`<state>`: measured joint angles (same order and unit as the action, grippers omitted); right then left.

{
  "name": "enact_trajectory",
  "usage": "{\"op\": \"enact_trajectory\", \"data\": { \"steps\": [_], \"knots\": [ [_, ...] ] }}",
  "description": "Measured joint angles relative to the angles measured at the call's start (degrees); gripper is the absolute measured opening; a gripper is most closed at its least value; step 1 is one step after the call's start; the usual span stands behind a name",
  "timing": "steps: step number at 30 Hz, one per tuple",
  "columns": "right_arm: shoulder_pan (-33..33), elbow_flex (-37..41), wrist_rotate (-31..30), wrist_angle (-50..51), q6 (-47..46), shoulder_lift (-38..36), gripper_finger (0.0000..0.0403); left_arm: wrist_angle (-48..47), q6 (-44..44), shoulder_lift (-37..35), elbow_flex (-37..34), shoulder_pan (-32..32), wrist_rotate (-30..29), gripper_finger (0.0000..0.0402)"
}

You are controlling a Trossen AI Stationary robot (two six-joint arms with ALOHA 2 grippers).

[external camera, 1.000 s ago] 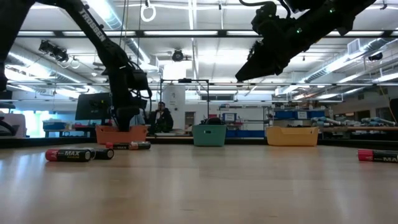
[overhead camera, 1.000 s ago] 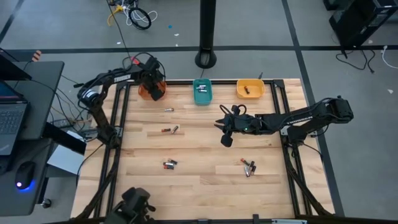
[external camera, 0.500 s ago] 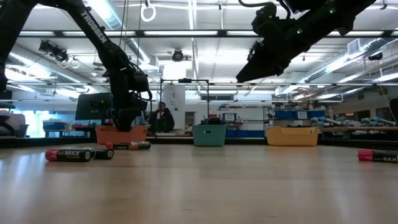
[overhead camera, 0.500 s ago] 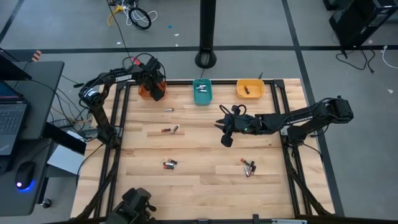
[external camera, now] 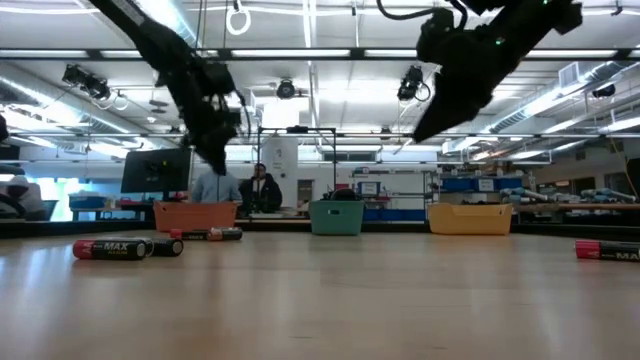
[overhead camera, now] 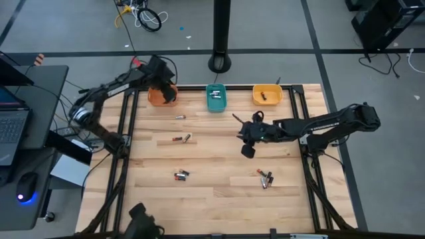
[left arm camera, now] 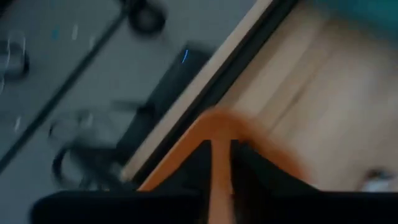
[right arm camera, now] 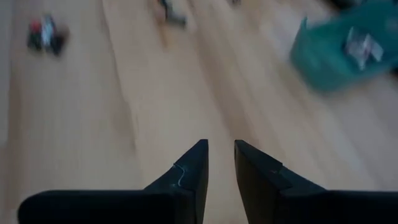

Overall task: Sort batteries
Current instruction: Put the red-black battery in the yellow bin

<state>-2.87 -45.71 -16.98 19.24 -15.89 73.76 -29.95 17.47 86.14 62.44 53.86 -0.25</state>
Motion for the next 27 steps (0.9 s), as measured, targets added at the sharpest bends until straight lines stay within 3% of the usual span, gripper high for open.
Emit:
{"op": "enact_trajectory", "data": {
  "steps": [3, 8, 11, 18, 27],
  "knots": [
    [-2.20, -1.70, 1.18, 7.22, -4.11, 0.33, 0.0076, 5.47, -1.60, -6.37, -3.65, -2.01, 6.09, 0.0014],
    [-7.38, -1.86, 6.20, 11.56, -10.76, 0.57, 0.0026, 20.67, -5.45, -16.54, -14.31, -6.96, 11.71, 0.0011],
    [-11.00, -1.89, 6.89, 14.11, -16.13, 0.91, 0.0009, 30.22, -8.26, -22.17, -21.38, -11.52, 11.94, 0.0009],
    [-17.46, -1.89, 8.84, 21.35, -35.02, 2.94, 0.0032, 47.70, -13.76, -31.81, -34.17, -22.99, 10.42, 0.0007],
    [-23.76, -1.89, 10.74, 22.71, -42.58, 8.91, 0.0054, 51.25, -13.40, -35.55, -38.08, -33.83, 3.58, 0.0006]
  ]
}}
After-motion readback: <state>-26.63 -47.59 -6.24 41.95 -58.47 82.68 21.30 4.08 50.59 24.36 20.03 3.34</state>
